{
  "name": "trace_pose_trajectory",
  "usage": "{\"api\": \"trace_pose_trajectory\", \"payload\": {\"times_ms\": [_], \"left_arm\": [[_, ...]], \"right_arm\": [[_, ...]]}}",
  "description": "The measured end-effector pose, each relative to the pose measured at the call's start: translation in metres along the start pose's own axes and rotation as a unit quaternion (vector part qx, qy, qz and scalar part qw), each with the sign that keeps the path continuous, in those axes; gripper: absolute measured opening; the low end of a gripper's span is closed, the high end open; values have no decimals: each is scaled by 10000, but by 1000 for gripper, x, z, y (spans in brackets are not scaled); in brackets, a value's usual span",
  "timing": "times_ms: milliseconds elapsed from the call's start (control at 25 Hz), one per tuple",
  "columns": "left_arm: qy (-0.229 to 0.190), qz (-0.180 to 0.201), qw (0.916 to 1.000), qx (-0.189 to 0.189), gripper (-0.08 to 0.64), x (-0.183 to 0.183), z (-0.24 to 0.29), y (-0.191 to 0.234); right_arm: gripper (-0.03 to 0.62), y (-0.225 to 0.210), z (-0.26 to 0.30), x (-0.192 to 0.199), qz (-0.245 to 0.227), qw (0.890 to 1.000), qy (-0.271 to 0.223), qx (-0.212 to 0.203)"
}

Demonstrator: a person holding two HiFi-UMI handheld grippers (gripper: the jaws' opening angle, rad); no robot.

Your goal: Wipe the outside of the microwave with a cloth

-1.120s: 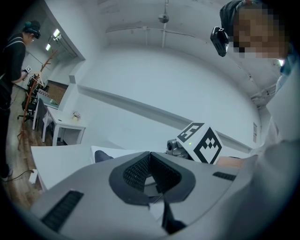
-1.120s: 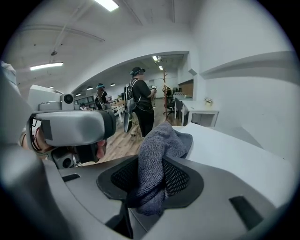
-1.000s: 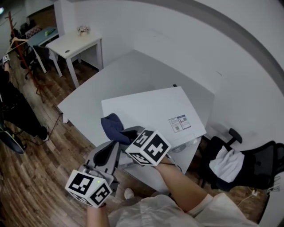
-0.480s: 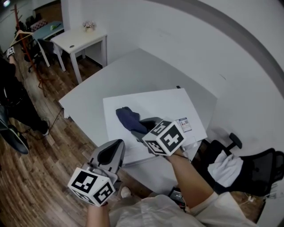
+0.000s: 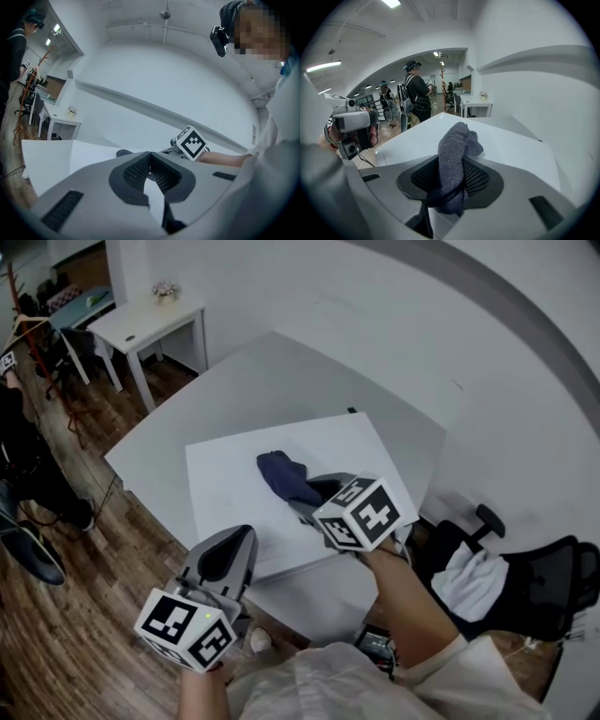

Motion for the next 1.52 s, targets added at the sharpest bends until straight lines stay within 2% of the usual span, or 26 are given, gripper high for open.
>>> {"api": "trace_pose_trajectory", "payload": {"times_ms": [520, 880, 1240, 1520], "left_arm": [[264, 44, 9995, 149, 3, 9, 54, -34], [287, -13, 9994, 191, 3, 13, 85, -49], [124, -175, 9998, 60, 3, 17, 95, -49], [40, -234, 9997, -96, 3, 14, 90, -41]], "right_arm": [[163, -88, -56, 58, 570, 9977, -65, 349], [163, -145, -87, 87, 867, 9927, 52, 838], [163, -175, -81, 80, 911, 9894, 178, 1117], [163, -192, -60, 54, 856, 9858, 369, 1395]]}}
Point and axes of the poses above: the fingertips, and each gripper's own axes: z forward along the fingers, y to its left, x out of its underside, the point moved 8 cm from there along -z, backward along the fingers, and after that the axes turned 4 degrees about y, right-handed, at the moved point
